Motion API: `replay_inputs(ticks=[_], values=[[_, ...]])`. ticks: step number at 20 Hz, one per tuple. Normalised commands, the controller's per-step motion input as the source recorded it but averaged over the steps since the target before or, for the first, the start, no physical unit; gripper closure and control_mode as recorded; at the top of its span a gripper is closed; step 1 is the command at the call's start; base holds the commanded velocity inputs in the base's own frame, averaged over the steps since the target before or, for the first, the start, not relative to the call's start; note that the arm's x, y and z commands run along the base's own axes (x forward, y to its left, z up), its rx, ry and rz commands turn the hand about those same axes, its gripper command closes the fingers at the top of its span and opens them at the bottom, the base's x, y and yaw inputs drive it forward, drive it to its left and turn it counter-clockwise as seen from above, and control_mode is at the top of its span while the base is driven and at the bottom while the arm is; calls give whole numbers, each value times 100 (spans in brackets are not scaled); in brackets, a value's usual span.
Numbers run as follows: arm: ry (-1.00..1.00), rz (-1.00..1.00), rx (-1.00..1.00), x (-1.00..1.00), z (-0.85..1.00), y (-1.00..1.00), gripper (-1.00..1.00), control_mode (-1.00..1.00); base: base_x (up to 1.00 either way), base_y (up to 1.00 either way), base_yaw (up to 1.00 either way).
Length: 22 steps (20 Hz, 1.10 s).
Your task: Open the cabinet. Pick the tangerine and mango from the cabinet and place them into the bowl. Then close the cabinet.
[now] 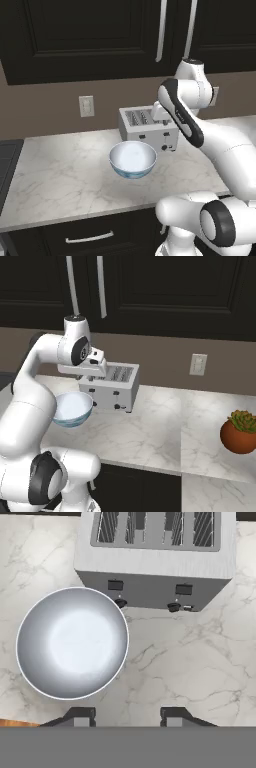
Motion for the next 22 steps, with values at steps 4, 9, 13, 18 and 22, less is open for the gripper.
replay_inputs(ticks=[4, 9, 13, 18, 22], values=[[-2, 0, 0, -3, 0, 0, -100, -100, 0, 0, 0], [-29, 0, -1, -8, 26, 0, -100, -100, 0, 0, 0], [-46, 0, -3, -30, 78, 0, -100, -100, 0, 0, 0], [-43, 0, 0, -31, 97, 0, -100, -100, 0, 0, 0], [-48, 0, 0, -48, 98, -2, -100, -100, 0, 0, 0]])
